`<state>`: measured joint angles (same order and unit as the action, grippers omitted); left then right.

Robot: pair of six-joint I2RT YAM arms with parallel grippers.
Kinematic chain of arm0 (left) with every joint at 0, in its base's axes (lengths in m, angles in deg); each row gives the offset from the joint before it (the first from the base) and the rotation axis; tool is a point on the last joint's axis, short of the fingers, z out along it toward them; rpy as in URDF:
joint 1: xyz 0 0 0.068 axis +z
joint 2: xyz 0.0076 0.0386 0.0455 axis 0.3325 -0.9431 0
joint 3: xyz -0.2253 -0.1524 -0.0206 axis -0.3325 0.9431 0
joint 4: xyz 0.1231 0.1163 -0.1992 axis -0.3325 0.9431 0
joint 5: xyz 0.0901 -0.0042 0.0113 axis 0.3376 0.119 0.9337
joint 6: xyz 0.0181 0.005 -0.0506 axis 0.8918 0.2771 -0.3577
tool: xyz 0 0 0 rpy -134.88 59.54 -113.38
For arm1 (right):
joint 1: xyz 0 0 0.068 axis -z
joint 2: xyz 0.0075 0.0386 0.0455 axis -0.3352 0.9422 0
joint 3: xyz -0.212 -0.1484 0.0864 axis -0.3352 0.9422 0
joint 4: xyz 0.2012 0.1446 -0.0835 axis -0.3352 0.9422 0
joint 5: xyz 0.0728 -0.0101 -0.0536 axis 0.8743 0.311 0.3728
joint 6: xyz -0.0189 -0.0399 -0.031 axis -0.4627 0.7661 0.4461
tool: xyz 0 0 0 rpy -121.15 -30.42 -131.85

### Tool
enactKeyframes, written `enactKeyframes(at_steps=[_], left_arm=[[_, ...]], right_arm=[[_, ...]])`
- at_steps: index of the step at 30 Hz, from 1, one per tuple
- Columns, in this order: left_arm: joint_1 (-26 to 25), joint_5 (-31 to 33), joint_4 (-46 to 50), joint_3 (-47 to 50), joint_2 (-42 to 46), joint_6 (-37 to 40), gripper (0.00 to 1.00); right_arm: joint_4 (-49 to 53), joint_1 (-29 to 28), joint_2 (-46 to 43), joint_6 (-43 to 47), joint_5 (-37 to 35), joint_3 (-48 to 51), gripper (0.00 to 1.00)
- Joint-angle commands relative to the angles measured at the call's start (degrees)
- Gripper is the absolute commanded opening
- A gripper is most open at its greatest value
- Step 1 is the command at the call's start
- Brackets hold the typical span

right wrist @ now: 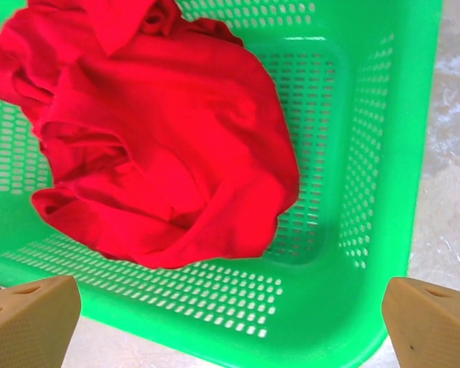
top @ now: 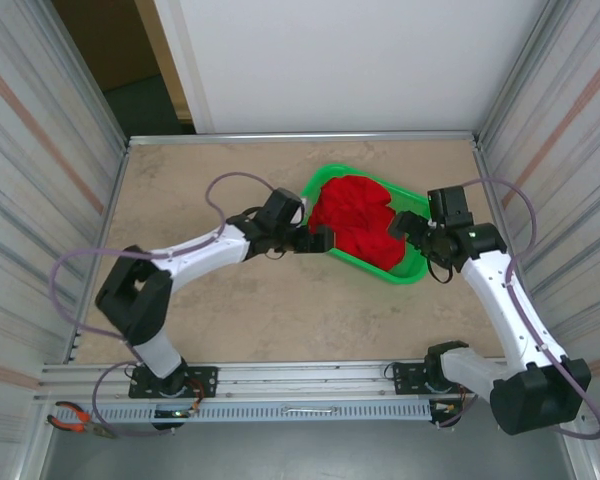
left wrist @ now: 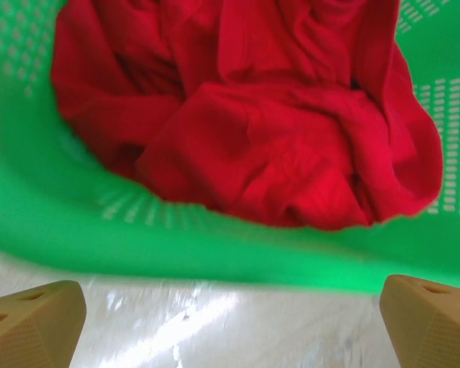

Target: Fold the inside-out t-shirt

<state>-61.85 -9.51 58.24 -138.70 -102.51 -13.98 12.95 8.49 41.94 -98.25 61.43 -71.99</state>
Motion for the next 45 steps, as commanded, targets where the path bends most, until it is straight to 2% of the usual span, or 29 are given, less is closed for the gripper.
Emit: enactKeyframes(at_steps=[1,5,9,11,13,15,18,24,29,33,35,37,41,45], left_arm=[[0.07,-1.09,-2.84,-7.66,-5.5,1.48,0.99],[0.03,-3.45,-2.76,-20.58,-16.11,1.87,0.99],[-0.85,-7.75,-0.21,-39.66,-29.01,0.61,0.99],[-1.2,-9.37,2.52,-48.12,-32.99,1.08,0.99],[-1.08,-9.75,3.92,-51.07,-32.91,1.84,0.99],[-0.22,-9.33,3.32,-47.58,-28.42,3.22,0.99],[2.1,-7.92,0.69,-35.27,-17.55,3.63,0.99],[8.26,-5.79,-7.46,-4.0,6.94,0.12,0.99],[11.33,-2.59,-10.7,16.05,23.46,-2.22,0.99],[13.11,-1.96,-12.57,25.43,32.67,-5.39,0.99],[14.24,-2.56,-14.55,29.32,36.2,-6.8,0.99],[16.15,-3.7,-14.88,31.54,38.29,-8.19,0.99],[20.79,-8.83,-14.4,33.8,41.17,-9.93,0.99],[24.94,-13.12,-12.18,33.48,42.58,-8.81,0.99]], right_arm=[[0.64,1.3,-4.04,0.91,1.5,1.16,0.99],[2.88,2.86,-9.49,0.35,2.25,2.09,0.99],[3.85,3.36,-11.65,0.24,2.53,2.54,0.99],[3.83,3.45,-11.11,0.46,2.85,2.37,0.99],[3.5,3.36,-9.68,0.9,3.8,1.66,0.99],[2.92,2.75,-7.65,1.21,4.71,0.56,0.99],[0.54,-0.52,-4.72,1.23,3.75,-1.12,0.99],[-2.96,-11.24,13.98,0.16,-1.81,-12.25,1.0],[-2.13,-16.4,33.77,-0.02,-3.26,-28.72,1.0],[2.28,-19.31,49.77,-0.93,-5.67,-44.26,0.98],[7.11,-20.57,56.53,-2.77,-10.81,-53.17,0.97],[11.88,-21.87,62.93,-5.47,-19.27,-60.14,0.98],[17.75,-21.81,71.52,-9.01,-30.65,-69.53,0.98],[21.42,-19.5,77.3,-11.79,-36.13,-77.39,0.99]])
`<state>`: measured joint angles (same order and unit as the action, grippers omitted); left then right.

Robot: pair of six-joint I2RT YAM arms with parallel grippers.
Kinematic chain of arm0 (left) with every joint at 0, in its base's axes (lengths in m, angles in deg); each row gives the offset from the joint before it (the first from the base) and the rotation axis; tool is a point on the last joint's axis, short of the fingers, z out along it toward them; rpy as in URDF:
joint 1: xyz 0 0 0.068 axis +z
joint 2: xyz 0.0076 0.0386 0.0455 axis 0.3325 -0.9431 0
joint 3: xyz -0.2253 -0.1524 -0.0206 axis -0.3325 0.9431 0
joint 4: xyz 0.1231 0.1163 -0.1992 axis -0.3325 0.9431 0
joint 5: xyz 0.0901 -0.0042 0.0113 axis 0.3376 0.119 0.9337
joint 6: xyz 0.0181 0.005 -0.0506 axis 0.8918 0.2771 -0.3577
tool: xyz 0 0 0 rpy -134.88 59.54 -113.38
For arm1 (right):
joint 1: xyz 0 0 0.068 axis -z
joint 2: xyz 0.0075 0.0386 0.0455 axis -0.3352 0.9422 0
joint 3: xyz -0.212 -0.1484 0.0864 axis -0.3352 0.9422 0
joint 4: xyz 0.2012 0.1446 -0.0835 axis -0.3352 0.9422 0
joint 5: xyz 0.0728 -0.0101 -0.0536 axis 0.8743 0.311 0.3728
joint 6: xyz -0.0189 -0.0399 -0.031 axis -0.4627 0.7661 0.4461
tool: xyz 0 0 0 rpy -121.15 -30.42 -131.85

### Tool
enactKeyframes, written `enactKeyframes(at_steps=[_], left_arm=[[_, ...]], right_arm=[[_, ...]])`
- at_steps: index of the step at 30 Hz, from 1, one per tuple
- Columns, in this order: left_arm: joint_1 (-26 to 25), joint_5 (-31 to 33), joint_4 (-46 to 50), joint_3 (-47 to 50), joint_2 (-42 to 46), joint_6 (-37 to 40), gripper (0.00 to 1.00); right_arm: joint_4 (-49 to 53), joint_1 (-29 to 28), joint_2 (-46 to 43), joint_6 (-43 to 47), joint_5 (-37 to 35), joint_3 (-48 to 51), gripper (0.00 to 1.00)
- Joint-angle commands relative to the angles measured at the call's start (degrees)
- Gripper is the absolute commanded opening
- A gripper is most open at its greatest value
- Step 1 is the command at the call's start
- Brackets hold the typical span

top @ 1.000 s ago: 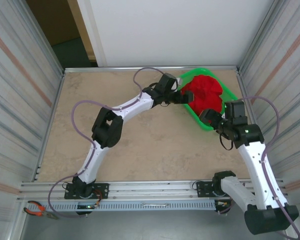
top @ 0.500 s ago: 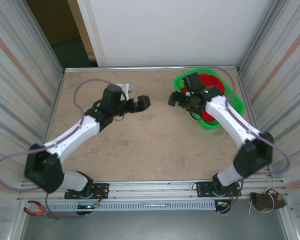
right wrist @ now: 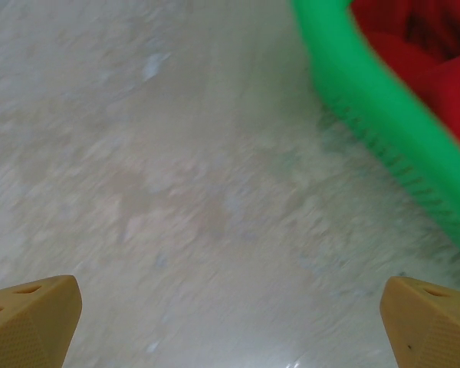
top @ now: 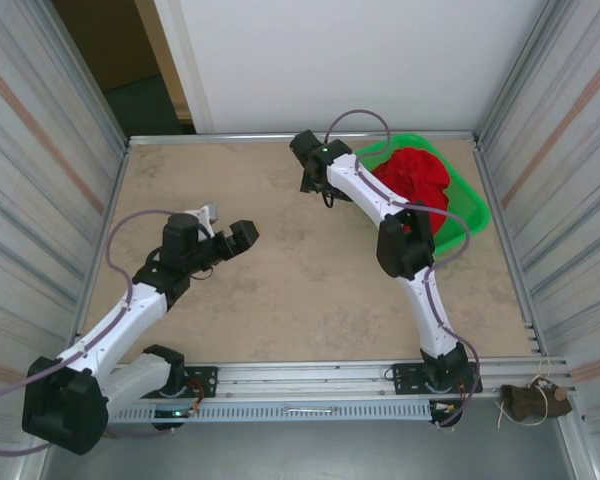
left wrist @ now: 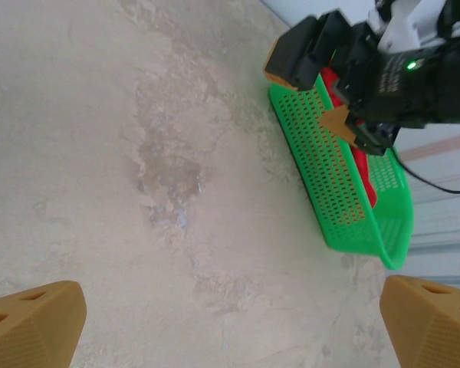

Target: Fold the inside-out t-shirt

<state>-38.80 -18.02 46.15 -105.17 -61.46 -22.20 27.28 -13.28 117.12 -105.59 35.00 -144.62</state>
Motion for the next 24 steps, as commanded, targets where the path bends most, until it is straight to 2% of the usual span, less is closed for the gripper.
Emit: enactKeyframes(at_steps=[1,6,16,18,21,24], left_arm=[[2.88,-5.9,0.5,-0.47,1.43,-0.22,0.99],[5.05,-9.62,1.68,-1.34,0.44,0.18,0.99],[5.05,-9.37,1.87,-0.9,-1.27,-0.37,0.99],[5.05,-9.39,2.62,-1.32,-1.77,-0.32,0.99],[5.05,-9.45,4.28,-2.12,-1.4,0.17,0.99],[5.05,-8.16,5.46,-1.93,-0.22,0.13,0.99]], right_arm=[[7.46,3.1,3.07,-5.36,-10.55,-5.83,0.99],[5.79,8.21,4.28,-8.39,-12.59,-6.19,1.0],[-3.05,17.64,4.9,-4.2,-7.59,-5.9,0.99],[-4.89,19.26,4.95,-3.93,-4.51,-6.35,0.99],[-7.39,19.15,3.17,-1.39,-2.47,-6.08,0.98],[-11.2,16.73,-1.38,2.93,-2.64,-3.35,0.99]])
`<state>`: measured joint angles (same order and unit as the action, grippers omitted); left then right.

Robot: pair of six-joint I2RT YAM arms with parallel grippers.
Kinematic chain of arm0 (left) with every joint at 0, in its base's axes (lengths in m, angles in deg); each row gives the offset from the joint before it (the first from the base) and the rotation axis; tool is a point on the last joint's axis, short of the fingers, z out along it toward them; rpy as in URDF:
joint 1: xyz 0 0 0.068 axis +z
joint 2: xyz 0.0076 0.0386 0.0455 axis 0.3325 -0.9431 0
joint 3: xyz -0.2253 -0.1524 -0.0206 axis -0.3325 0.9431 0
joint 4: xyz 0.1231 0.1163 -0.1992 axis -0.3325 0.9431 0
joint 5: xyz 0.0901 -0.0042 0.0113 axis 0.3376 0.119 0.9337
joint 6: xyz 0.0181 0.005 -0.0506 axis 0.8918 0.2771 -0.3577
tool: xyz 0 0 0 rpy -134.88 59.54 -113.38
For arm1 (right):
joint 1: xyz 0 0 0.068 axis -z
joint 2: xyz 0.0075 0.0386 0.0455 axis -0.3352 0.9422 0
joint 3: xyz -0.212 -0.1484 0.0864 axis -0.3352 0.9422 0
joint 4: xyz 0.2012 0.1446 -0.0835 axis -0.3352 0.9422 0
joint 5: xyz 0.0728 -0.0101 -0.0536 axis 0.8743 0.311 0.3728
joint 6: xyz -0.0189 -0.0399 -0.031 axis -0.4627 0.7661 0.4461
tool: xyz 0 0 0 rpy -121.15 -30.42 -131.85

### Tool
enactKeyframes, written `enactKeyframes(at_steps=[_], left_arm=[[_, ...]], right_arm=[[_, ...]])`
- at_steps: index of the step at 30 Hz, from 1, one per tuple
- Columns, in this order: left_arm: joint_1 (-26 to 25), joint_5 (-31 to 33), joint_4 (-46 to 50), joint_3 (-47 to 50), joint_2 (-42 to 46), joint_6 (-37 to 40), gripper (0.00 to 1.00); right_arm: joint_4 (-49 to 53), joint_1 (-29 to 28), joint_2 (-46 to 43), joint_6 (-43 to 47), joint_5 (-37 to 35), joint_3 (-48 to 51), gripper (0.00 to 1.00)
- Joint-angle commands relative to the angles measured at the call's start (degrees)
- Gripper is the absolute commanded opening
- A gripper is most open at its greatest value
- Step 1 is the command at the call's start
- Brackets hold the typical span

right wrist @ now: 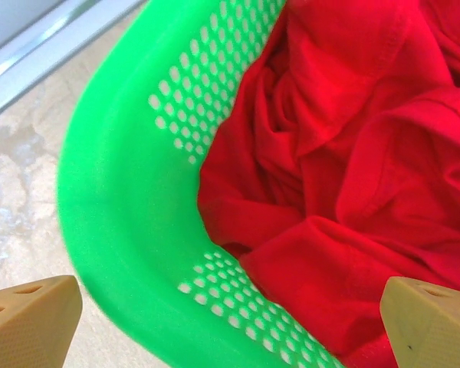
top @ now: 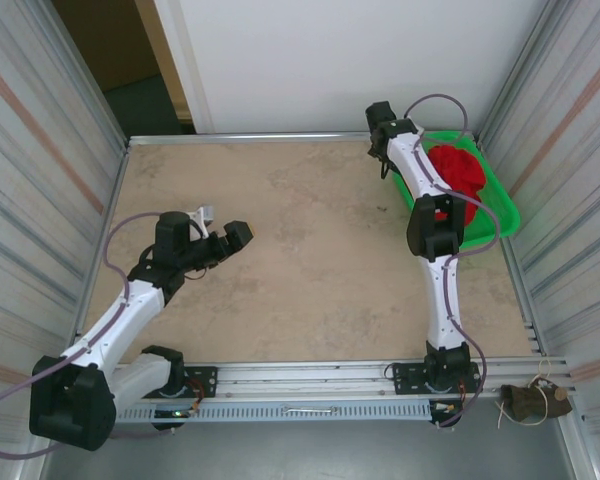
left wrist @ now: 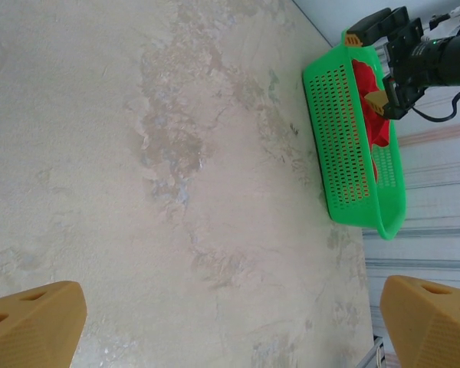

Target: Fold the inside-out t-shirt

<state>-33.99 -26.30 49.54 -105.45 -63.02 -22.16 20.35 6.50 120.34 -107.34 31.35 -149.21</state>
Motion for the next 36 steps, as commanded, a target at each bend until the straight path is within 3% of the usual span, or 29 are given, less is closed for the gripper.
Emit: enactKeyframes(at_steps=[1,5,11,16,25,29,36], left_arm=[[0.24,0.31,2.08,-1.45,1.69,-0.07,0.99],[-0.43,1.51,3.02,-0.97,3.15,-0.42,0.99],[-3.68,4.44,7.63,-3.72,4.57,-2.4,0.99],[-6.69,5.9,9.94,-10.23,4.06,-17.15,0.99],[-23.79,26.71,34.11,-36.7,-3.6,-32.87,0.99],[-29.93,27.8,31.26,-42.54,-7.99,-34.73,0.99],[-34.01,25.04,25.41,-48.6,-13.22,-34.49,0.99]], right_arm=[[-5.78,-4.14,-6.21,5.89,0.68,2.75,0.99],[-9.65,-7.95,-11.08,9.14,2.89,7.78,0.99],[-8.41,-10.49,-9.1,6.35,7.26,11.11,0.99],[-7.52,-9.46,-6.25,4.43,6.56,13.94,1.0],[-6.0,-4.73,-4.09,6.54,1.81,14.18,1.0],[-4.4,-2.39,-2.95,6.96,0.69,12.15,1.0],[-2.82,0.63,-1.81,7.78,-1.86,8.57,1.0]])
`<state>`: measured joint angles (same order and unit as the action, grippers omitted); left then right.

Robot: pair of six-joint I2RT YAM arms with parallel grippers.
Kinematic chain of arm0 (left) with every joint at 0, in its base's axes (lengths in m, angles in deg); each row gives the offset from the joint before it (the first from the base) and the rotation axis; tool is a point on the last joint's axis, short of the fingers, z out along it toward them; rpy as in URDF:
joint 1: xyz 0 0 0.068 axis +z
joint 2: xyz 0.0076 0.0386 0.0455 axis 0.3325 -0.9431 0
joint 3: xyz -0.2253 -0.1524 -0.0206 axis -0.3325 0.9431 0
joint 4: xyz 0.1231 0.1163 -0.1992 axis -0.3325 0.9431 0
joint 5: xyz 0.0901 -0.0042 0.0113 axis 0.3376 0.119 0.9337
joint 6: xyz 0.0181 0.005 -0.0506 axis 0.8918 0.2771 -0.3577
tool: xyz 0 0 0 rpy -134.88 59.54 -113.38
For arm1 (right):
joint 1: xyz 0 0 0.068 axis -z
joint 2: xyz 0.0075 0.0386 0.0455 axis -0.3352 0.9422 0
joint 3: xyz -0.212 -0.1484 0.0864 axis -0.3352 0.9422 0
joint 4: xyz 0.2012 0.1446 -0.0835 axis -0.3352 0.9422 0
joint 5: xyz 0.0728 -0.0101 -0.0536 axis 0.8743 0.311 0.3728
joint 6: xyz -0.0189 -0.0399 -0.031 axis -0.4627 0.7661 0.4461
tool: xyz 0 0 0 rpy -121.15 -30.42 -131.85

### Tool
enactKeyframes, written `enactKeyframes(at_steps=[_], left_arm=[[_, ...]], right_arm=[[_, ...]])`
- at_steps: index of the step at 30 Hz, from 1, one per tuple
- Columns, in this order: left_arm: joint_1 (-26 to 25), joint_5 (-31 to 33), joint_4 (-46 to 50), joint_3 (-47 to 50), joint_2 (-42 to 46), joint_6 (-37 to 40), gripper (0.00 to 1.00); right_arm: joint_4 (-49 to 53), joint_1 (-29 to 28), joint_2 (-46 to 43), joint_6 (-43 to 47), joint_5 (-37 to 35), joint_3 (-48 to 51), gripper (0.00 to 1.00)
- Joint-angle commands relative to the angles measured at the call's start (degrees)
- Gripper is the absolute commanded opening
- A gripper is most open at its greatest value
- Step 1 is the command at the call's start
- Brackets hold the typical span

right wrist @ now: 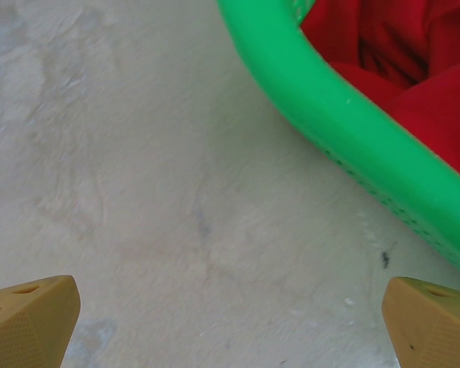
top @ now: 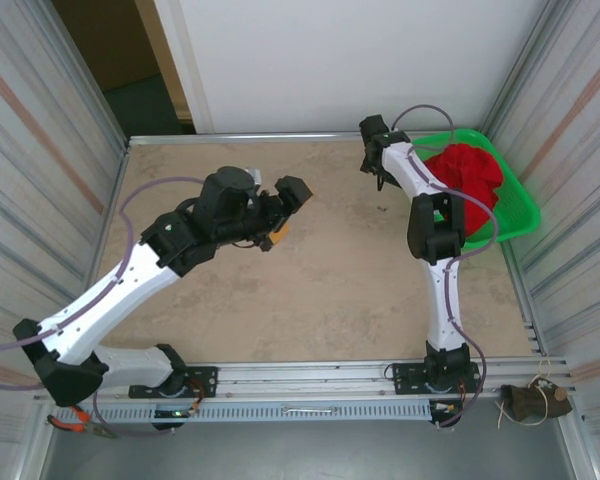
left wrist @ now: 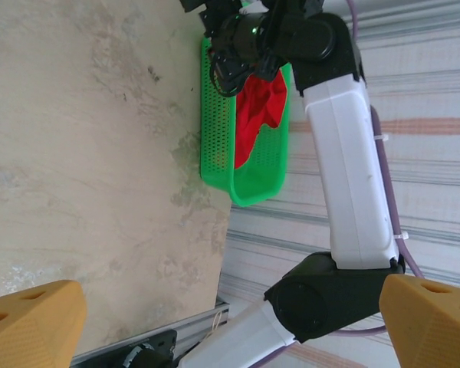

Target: Fold the inside-out t-shirt

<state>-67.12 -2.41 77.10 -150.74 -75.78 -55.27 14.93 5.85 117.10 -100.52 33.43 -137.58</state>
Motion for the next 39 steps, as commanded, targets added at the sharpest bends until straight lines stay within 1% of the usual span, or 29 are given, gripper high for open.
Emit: enactKeyframes(at_steps=[1,8,12,13,16,18,21,23,27,30,33,35,39], left_arm=[[-1.28,1.17,-2.57,-4.11,-0.73,-1.14,0.99],[-2.52,1.6,-5.08,-5.99,-1.3,-0.62,0.99],[-3.56,2.27,-5.49,-5.95,-1.03,-0.33,0.99],[-3.96,2.7,-5.61,-6.08,-1.03,-0.17,0.99],[-4.66,3.41,-5.79,-6.87,-1.37,0.85,0.99],[-4.63,3.89,-5.34,-6.79,-1.29,0.85,0.99],[-4.68,4.43,-6.08,-5.73,-0.64,0.99,0.99],[-4.68,4.49,-6.28,-4.97,-0.2,0.88,0.99],[-4.42,4.49,-6.56,-3.61,1.09,0.98,0.99],[-3.66,3.99,-6.75,-2.99,1.87,0.95,0.99],[-1.63,2.79,-6.16,-2.92,2.61,0.55,0.99],[-0.2,1.0,-6.78,-2.83,2.99,1.04,0.99],[0.44,0.71,-6.42,-1.85,4.55,1.63,0.99]], right_arm=[[2.71,1.64,1.57,1.01,-4.32,-3.68,1.0],[4.12,3.52,4.56,1.51,-5.28,-9.75,1.0],[5.96,3.83,6.57,2.1,-3.67,-13.99,1.0],[5.76,3.91,6.28,2.33,-1.9,-14.13,1.0],[4.25,3.71,3.91,2.89,5.72,-13.96,0.99],[3.04,3.38,0.58,2.66,9.59,-13.43,0.99],[-0.28,3.77,-5.78,2.02,11.86,-11.05,0.99],[-0.3,5.57,-8.29,0.66,13.19,-10.8,0.99],[3.59,10.74,-10.2,-2.21,12.1,-10.17,0.99],[5.36,14.87,-11.2,-5.0,10.19,-5.93,0.99],[5.04,18.64,-11.97,-7.34,9.5,-0.53,0.99],[5.13,20.16,-11.59,-7.68,8.91,1.33,0.99],[7.67,21.47,-8.3,-7.6,7.16,1.43,1.0]])
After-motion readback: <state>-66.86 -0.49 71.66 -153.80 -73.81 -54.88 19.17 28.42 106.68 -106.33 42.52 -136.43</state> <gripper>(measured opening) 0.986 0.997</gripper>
